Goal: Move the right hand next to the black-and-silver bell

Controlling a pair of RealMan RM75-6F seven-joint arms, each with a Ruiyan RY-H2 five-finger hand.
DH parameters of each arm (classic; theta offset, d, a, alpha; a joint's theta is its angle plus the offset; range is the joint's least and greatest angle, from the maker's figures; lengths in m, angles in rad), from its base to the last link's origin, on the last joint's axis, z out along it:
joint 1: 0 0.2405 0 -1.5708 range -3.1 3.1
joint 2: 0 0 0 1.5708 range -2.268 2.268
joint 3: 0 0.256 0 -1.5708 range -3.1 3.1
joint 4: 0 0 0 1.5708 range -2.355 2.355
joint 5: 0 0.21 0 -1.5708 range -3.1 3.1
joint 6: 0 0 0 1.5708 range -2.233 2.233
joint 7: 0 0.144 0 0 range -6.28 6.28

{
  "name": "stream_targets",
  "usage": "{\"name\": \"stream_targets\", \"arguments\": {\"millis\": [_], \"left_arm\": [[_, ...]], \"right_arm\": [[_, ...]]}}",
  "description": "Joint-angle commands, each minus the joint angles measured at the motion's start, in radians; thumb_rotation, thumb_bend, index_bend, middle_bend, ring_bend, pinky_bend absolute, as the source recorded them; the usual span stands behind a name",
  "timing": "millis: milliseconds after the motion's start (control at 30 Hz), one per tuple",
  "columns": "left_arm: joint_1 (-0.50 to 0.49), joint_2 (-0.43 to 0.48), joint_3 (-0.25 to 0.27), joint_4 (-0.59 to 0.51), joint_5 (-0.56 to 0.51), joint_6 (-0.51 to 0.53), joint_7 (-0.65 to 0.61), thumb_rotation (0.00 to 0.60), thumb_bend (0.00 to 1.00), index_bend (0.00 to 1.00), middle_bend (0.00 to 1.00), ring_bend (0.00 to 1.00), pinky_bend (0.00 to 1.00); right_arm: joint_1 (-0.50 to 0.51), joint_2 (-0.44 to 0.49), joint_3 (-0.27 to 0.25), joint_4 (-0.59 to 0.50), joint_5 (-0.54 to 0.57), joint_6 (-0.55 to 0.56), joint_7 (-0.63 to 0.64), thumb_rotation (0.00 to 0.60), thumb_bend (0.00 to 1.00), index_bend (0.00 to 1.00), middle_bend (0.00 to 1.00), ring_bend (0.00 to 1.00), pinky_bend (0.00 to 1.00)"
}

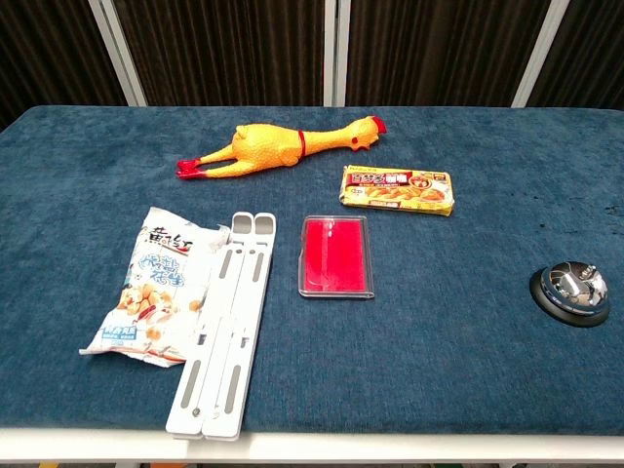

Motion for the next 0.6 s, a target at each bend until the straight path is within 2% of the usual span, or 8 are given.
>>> {"name": "stream_targets", "arguments": {"millis": [33,433,533,567,600], "left_arm": [[0.000,0.000,0.000,0.000,0.000,0.000,0.001,0.600,0.12,0.11,0.03,0.00,0.14],[-0.002,0.002,-0.001,-0.005,0.000,-0.002,0.000,0.600,0.12,0.11,0.03,0.00,0.14],[-0.003,0.007,-0.002,-0.009,-0.001,-0.002,-0.001,0.600,0.12,0.11,0.03,0.00,0.14],[-0.002,0.009,-0.003,-0.009,-0.002,-0.001,-0.002,0.600,0.12,0.11,0.03,0.00,0.14],[-0.002,0.010,-0.003,-0.009,-0.003,0.000,-0.004,0.600,0.12,0.11,0.03,0.00,0.14]], "right_arm": [[0.000,0.000,-0.001,0.000,0.000,-0.001,0.000,0.600,0.39,0.00,0.00,0.00,0.00],[0.002,0.003,-0.001,-0.009,-0.003,-0.003,0.002,0.600,0.39,0.00,0.00,0.00,0.00],[0.003,0.002,-0.002,-0.010,-0.008,0.000,-0.007,0.600,0.49,0.00,0.03,0.00,0.01],[0.003,0.001,-0.002,-0.011,-0.010,0.001,-0.012,0.600,0.56,0.00,0.07,0.01,0.04],[0.004,0.000,-0.001,-0.011,-0.012,0.004,-0.017,0.600,0.65,0.00,0.14,0.08,0.12]]}}
